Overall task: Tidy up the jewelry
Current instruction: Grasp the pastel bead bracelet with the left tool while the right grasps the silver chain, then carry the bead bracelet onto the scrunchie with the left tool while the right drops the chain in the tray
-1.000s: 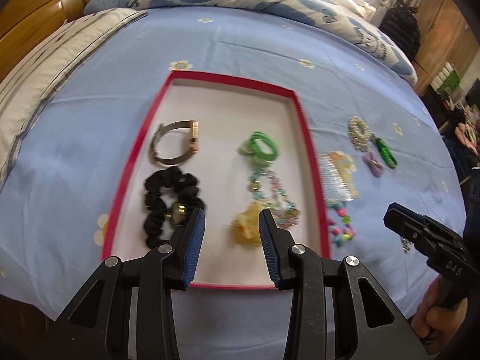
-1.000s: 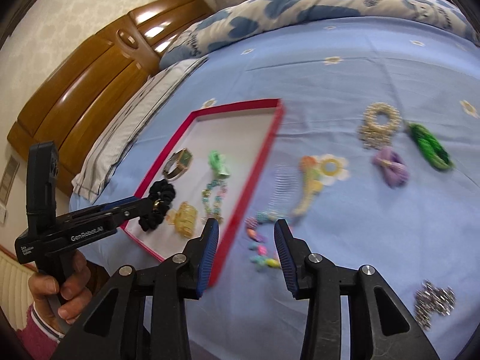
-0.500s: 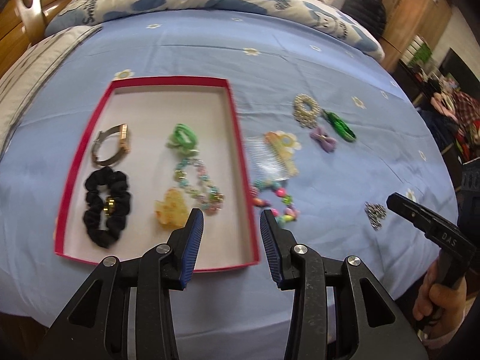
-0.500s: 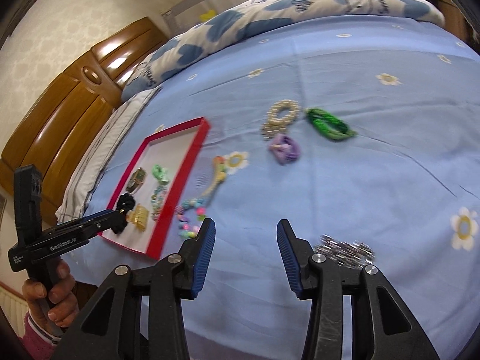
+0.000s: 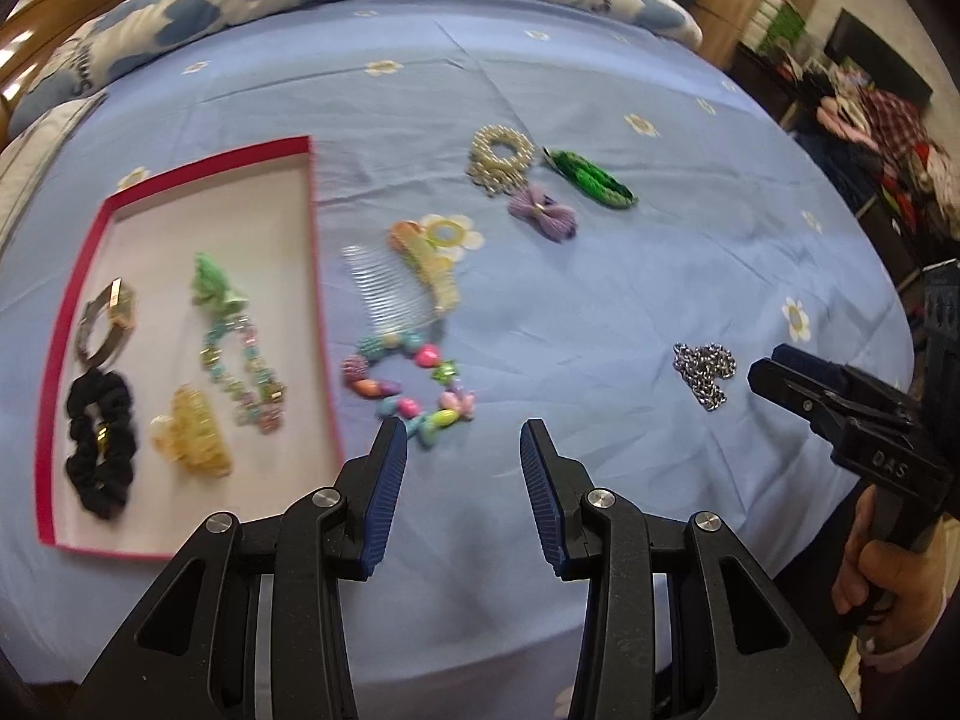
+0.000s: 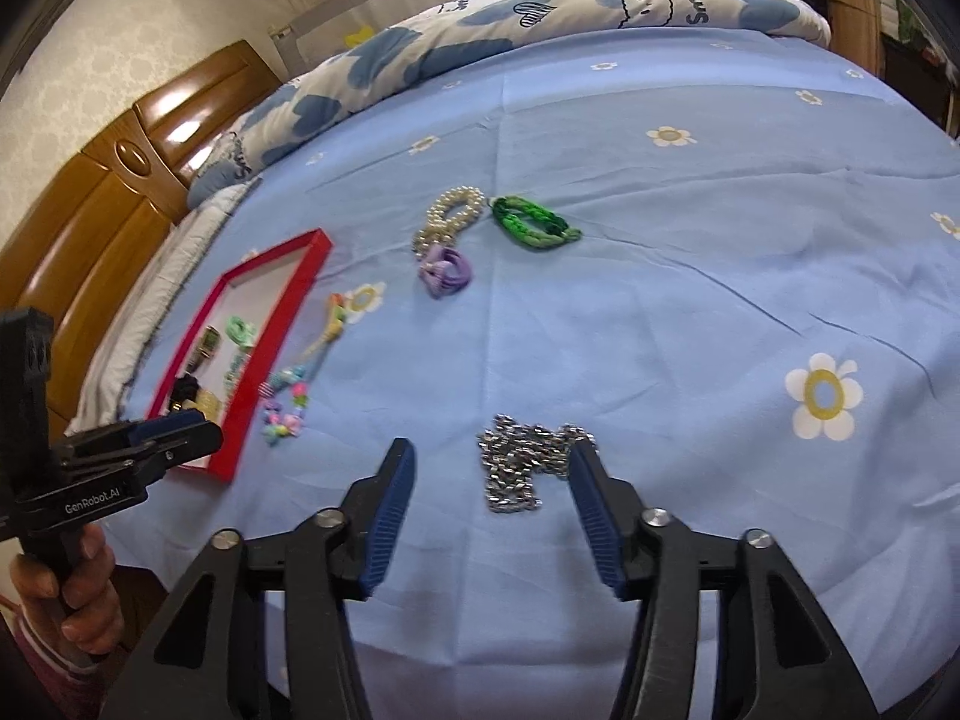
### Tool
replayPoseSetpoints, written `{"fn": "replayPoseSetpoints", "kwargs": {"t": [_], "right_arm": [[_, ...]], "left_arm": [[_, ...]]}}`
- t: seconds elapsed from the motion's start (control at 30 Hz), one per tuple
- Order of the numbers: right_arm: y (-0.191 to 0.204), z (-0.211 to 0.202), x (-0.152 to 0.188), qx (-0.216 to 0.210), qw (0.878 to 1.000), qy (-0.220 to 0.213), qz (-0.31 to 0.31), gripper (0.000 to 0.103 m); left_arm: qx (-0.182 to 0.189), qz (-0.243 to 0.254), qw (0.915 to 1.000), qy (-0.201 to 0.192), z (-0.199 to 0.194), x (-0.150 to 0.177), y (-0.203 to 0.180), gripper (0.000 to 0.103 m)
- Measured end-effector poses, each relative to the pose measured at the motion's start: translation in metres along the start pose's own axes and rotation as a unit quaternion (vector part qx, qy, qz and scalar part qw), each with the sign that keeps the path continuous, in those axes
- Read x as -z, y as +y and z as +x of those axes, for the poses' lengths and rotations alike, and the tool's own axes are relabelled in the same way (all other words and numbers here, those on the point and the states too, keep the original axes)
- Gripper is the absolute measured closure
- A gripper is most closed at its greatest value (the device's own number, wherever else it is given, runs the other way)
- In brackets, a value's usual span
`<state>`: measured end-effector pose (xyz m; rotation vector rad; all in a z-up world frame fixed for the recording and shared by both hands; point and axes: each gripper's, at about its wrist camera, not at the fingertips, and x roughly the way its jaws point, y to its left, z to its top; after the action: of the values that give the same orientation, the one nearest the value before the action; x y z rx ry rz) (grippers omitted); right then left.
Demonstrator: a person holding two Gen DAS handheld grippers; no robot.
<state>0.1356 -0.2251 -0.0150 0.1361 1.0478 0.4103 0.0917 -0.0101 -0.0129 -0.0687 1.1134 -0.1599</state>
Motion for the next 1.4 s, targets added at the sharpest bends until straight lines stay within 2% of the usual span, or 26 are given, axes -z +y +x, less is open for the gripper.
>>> {"fn": "replayPoseSetpoints", "kwargs": {"t": [0.03, 0.4, 0.5, 0.57, 0.63, 0.7, 0.77, 0.83, 0.93, 1.17, 1.4], "right_arm": [[-0.001, 0.001, 0.001, 0.004, 1.000, -0.001, -0.003, 0.035], [-0.010, 0.029, 0.007, 0.028, 0.999, 0.025, -0.023, 0.035], [-0.013, 0.036, 0.009, 0.031, 0.999, 0.031, -0.026, 0.035], [-0.011, 0.039, 0.011, 0.036, 0.998, 0.029, -0.034, 0.035], [-0.007, 0.041, 0.013, 0.045, 0.997, 0.027, -0.048, 0.034], [-0.003, 0.043, 0.016, 0.061, 0.996, 0.025, -0.063, 0.038], [0.000, 0.045, 0.017, 0.071, 0.995, 0.022, -0.072, 0.048], [0.000, 0.045, 0.017, 0.080, 0.994, 0.019, -0.075, 0.070], [-0.002, 0.044, 0.016, 0.079, 0.994, 0.019, -0.072, 0.087], [-0.010, 0.031, 0.010, 0.023, 0.999, 0.008, -0.021, 0.088], [0.003, 0.009, -0.004, -0.026, 0.999, -0.021, -0.006, 0.088]], "left_arm": [[-0.001, 0.004, 1.0000, 0.004, 0.004, -0.002, -0.002, 0.065], [-0.028, 0.033, 0.9977, 0.052, 0.055, -0.010, -0.011, 0.067], [-0.033, 0.041, 0.9972, 0.054, 0.062, -0.007, -0.013, 0.075], [-0.025, 0.038, 0.9974, 0.056, 0.063, -0.007, -0.012, 0.089], [-0.018, 0.035, 0.9978, 0.053, 0.063, -0.006, -0.009, 0.091], [-0.016, 0.035, 0.9981, 0.049, 0.062, -0.006, -0.008, 0.092], [-0.014, 0.033, 0.9984, 0.043, 0.060, -0.004, -0.007, 0.092], [-0.012, 0.030, 0.9987, 0.039, 0.057, -0.002, -0.006, 0.093], [0.000, 0.024, 0.9991, 0.035, 0.053, -0.001, -0.006, 0.093], [0.022, 0.010, 0.9996, 0.014, 0.030, 0.002, -0.001, 0.093], [0.034, 0.003, 0.9992, -0.022, -0.007, -0.002, 0.005, 0.093]]}}
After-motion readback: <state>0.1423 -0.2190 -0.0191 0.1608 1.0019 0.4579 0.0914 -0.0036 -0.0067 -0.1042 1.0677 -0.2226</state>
